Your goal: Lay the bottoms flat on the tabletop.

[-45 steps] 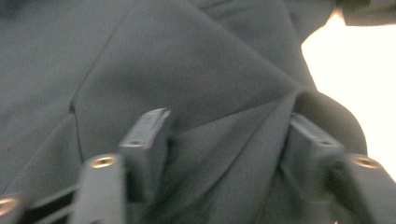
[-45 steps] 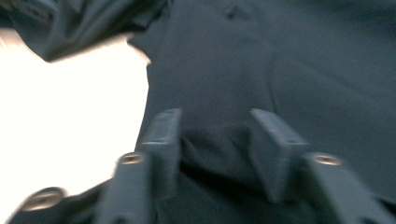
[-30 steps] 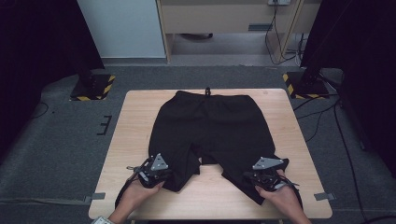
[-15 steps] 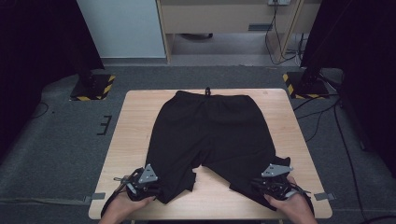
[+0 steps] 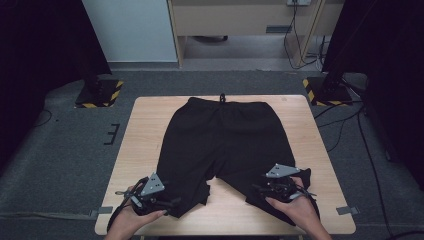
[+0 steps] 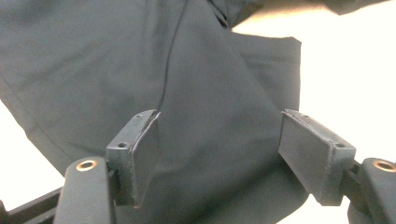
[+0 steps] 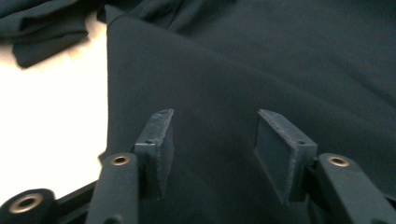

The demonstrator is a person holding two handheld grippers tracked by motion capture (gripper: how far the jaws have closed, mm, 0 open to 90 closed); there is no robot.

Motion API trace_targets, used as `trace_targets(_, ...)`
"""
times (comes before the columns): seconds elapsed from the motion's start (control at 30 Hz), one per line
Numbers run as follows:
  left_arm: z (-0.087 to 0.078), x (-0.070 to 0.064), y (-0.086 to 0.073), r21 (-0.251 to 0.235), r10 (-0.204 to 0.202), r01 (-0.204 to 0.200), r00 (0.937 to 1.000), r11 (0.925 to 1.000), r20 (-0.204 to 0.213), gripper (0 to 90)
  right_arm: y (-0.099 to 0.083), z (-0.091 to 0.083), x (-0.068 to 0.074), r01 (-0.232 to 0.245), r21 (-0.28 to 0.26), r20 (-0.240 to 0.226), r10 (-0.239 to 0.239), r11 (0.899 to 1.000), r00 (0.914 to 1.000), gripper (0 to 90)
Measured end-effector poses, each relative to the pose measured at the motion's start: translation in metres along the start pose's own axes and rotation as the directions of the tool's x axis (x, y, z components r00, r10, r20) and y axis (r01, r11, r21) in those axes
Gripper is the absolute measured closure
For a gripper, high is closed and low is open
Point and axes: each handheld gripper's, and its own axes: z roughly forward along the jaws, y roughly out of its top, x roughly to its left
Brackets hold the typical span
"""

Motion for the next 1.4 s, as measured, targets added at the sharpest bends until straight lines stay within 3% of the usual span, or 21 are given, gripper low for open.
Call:
trace_targets(0.17,0.01,0.003,0.019,-0.03,-0.029,0.028,0.9992,0.9991,-0.029,27.0,0.013,0.012,0.0,-0.013,-0.029,0.025,0.014,0.999,0.9996,37.8)
trace_targets(0.43,0.063,0.012,0.058,-0.056,-0.062,0.058,0.9956,0.9967,-0.069,27.3,0.041,0.036,0.016,0.012,-0.078,0.025,-0.01,0.997,0.9996,28.5)
trace_targets(0.57,0.086,0.014,0.07,-0.057,-0.081,0.076,0.993,0.9955,-0.086,28.5,0.05,0.049,0.028,0.044,-0.082,-0.011,-0.045,0.996,0.9989,23.5)
trace_targets(0.7,0.097,0.012,0.068,-0.053,-0.067,0.062,0.9906,0.9967,-0.119,30.1,0.055,0.06,0.043,0.086,-0.083,-0.048,-0.09,0.993,0.9948,22.6)
trace_targets(0.8,0.097,0.015,0.062,-0.057,-0.088,0.081,0.9878,0.9951,-0.128,31.8,0.058,0.067,0.052,0.12,-0.087,-0.093,-0.128,0.989,0.9874,22.2)
trace_targets(0.93,0.098,0.019,0.056,-0.052,-0.1,0.094,0.9867,0.9942,-0.128,33.2,0.059,0.076,0.06,0.165,-0.072,-0.095,-0.172,0.984,0.9805,23.1)
trace_targets(1.0,0.1,0.019,0.055,-0.043,-0.092,0.087,0.9879,0.9952,-0.125,33.6,0.06,0.081,0.06,0.187,-0.047,-0.074,-0.19,0.981,0.9791,28.9)
trace_targets(1.2,0.111,0.01,0.053,0.001,-0.052,0.052,0.9948,0.9987,-0.088,37.1,0.055,0.084,0.055,0.221,0.056,-0.034,-0.219,0.974,0.9751,75.7)
trace_targets(1.27,0.114,0.006,0.052,0.029,-0.037,0.039,0.9966,0.9988,-0.074,39.8,0.052,0.078,0.052,0.212,0.051,-0.041,-0.21,0.976,0.9769,83.0)
trace_targets(1.4,0.114,-0.001,0.048,0.076,-0.006,0.008,0.9994,0.9971,-0.035,49.6,0.042,0.058,0.045,0.178,0.022,-0.03,-0.177,0.984,0.9837,85.8)
